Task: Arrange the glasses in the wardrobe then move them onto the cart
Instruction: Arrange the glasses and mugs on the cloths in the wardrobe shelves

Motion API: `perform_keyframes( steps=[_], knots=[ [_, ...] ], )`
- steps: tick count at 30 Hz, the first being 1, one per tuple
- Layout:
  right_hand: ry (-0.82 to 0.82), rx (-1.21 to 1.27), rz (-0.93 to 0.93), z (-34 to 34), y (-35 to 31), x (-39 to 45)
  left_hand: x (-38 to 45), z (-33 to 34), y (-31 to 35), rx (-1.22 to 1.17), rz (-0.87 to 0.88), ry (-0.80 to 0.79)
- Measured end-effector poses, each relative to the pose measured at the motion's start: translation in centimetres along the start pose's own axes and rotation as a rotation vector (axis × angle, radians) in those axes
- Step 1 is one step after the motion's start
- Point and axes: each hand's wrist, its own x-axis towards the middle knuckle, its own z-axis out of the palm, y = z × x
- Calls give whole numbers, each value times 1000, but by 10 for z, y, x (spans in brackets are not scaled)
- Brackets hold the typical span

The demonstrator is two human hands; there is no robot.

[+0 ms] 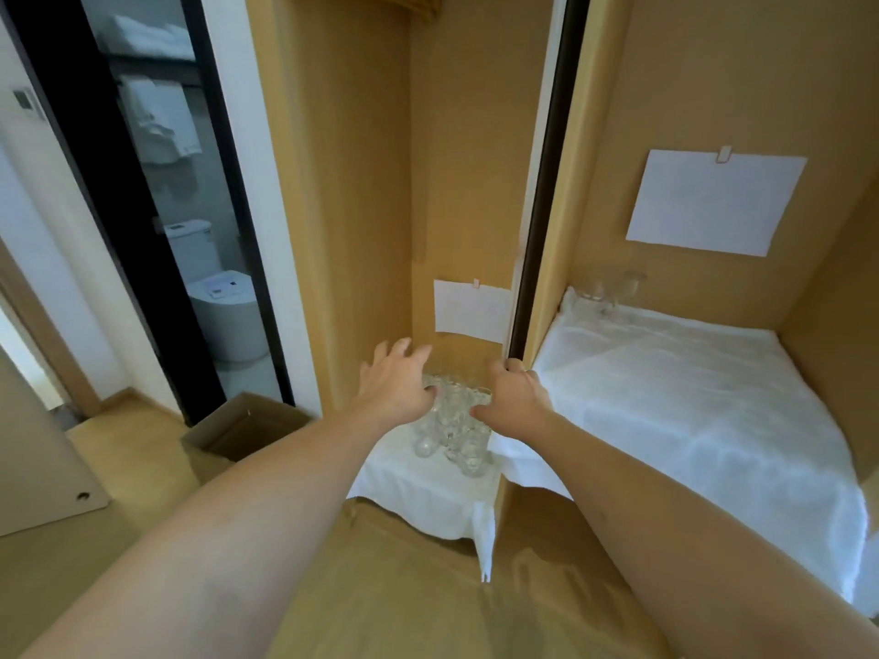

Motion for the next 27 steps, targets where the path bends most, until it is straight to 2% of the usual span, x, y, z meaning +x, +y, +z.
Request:
perform_keyframes(
  steps=[10,19,27],
  knots=[
    [-120,-24,-4,52,-52,3,-2,24,-73,-21,-111,-58],
    [-215,-49,-26,97,-77,57,31,50,-115,53,-209,-150],
    [-299,-12,24,136,-58,124,94,92,-128,89,-241,-245]
  ],
)
